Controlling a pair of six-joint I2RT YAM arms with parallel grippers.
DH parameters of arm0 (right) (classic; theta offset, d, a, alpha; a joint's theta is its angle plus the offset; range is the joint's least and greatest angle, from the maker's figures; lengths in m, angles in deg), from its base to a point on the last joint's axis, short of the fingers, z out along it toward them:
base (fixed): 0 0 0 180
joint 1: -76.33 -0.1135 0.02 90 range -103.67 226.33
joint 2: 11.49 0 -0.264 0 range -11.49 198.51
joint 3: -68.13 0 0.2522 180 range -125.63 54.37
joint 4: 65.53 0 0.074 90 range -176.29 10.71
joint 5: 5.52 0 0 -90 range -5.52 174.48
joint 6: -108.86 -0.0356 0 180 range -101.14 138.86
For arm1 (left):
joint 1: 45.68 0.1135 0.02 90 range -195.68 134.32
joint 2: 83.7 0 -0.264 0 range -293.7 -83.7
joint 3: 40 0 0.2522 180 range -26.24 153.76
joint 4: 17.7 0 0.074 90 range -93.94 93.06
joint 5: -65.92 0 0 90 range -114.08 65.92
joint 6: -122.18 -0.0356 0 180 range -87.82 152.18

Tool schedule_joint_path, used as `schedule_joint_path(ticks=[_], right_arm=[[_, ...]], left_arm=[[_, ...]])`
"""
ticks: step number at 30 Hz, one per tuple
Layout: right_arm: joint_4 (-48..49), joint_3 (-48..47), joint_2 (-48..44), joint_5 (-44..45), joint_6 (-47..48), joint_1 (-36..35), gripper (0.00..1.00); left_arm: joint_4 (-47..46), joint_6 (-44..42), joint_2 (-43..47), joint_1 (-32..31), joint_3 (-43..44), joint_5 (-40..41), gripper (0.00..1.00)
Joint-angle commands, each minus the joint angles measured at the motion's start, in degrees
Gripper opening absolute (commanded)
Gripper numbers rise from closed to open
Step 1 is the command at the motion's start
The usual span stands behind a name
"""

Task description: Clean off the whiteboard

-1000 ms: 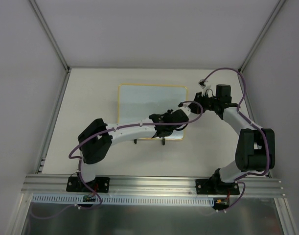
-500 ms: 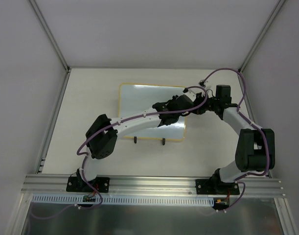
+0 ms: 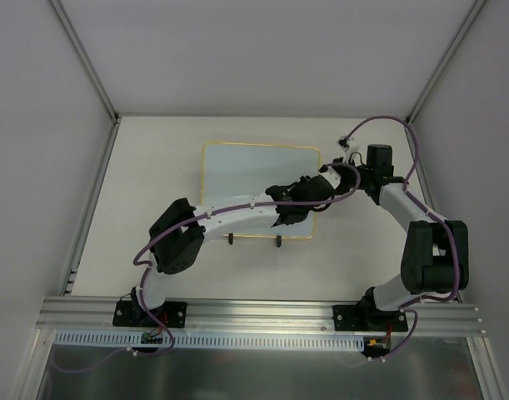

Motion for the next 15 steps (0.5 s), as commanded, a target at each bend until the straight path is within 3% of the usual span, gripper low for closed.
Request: schedule_joint_path(ticks=[1, 10, 15], right_arm=[[0.68, 0.36, -2.60, 1.07, 2.06, -0.58, 0.00], [0.68, 0.10, -2.34, 1.42, 1.98, -0.93, 0.00], [0.76, 0.10, -2.51, 1.95, 1.98, -0.93, 0.02]], left_arm=[[1.55, 0.26, -1.20, -2.71, -3.51, -2.06, 0.00], [3.57, 4.58, 6.09, -3.24, -8.62, 0.39, 0.00], [4.27, 5.54, 12.15, 1.05, -7.39, 1.01, 0.00]])
